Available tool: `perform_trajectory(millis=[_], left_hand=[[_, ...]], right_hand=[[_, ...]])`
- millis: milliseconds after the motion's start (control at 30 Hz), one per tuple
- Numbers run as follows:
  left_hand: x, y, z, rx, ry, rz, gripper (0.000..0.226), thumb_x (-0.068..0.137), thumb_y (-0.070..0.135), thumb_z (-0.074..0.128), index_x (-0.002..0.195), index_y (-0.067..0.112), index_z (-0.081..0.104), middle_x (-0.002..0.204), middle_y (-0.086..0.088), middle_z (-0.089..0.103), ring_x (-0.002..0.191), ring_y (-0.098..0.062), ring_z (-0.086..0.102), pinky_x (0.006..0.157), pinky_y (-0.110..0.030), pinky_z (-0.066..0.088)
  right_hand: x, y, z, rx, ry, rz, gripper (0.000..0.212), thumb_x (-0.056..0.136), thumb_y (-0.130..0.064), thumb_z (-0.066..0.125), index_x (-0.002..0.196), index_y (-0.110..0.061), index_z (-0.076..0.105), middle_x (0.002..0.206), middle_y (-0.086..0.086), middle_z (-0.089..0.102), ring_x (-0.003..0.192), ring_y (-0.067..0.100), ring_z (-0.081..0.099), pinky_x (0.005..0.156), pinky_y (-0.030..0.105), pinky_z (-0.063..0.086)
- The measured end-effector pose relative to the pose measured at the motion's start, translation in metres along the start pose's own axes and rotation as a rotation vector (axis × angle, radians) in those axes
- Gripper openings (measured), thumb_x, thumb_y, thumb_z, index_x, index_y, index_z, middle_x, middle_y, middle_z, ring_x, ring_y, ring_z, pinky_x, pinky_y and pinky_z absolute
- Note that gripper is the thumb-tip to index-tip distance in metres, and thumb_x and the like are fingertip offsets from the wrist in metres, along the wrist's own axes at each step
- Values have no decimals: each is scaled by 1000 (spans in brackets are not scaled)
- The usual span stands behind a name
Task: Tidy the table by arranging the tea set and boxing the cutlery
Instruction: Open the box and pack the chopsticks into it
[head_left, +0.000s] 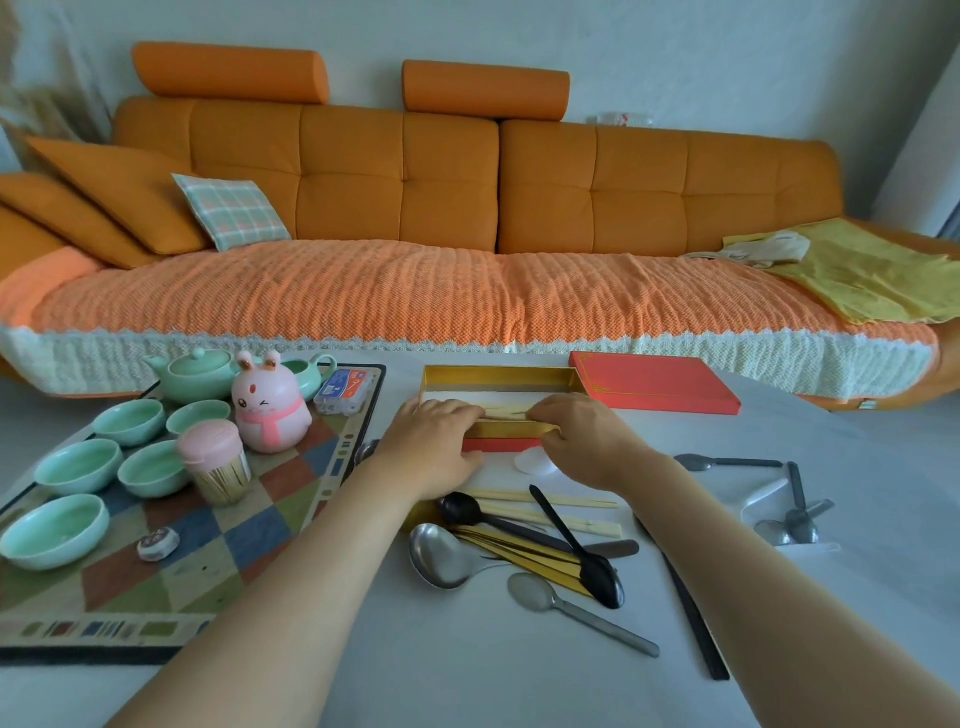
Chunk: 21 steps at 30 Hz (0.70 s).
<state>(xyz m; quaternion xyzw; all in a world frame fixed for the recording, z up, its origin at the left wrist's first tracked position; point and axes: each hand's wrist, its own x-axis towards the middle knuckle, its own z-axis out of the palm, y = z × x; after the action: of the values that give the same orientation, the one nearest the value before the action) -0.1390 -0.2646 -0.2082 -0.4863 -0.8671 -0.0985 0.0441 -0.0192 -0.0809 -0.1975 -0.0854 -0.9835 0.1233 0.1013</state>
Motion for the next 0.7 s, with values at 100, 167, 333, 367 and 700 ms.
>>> perform_trajectory(millis=[100, 167, 333, 367, 700], left_hand=[[-2, 0, 0, 4, 28, 0, 57, 95, 47, 48, 148, 26, 37, 150, 4, 41, 138, -20, 34, 118, -40, 15], [-3, 0, 0, 12, 64, 14, 56, 95, 47, 49, 146, 26, 40, 147, 4, 42, 137, -20, 34, 117, -41, 18], [-6, 16, -7, -39, 242, 123, 30, 92, 35, 57, 121, 27, 59, 118, 9, 51, 114, -15, 42, 100, -32, 33], [-7, 21, -9, -59, 234, 137, 22, 92, 33, 58, 113, 27, 59, 111, 10, 51, 109, -14, 43, 96, -31, 35], [-23, 36, -10, -171, -142, 50, 10, 88, 37, 55, 95, 39, 61, 95, 16, 53, 91, -9, 53, 72, -26, 45]], right_hand=[[-3, 3, 1, -50, 122, -47, 41, 87, -7, 48, 122, -15, 67, 131, 1, 59, 125, 23, 48, 109, 38, 36], [-5, 2, 0, -41, 239, -110, 38, 82, -5, 52, 112, -17, 71, 118, 1, 63, 113, 24, 53, 98, 40, 44], [-16, -11, -19, 83, 83, -80, 26, 84, -12, 53, 92, -27, 73, 94, -11, 64, 74, 2, 55, 67, 21, 45], [-19, -11, -21, 77, -9, -54, 26, 84, -15, 52, 90, -30, 73, 93, -14, 65, 73, -1, 56, 67, 18, 45], [-41, -9, -26, 25, -302, 59, 7, 85, -36, 71, 89, -32, 73, 88, -19, 65, 84, -2, 59, 79, 22, 48]])
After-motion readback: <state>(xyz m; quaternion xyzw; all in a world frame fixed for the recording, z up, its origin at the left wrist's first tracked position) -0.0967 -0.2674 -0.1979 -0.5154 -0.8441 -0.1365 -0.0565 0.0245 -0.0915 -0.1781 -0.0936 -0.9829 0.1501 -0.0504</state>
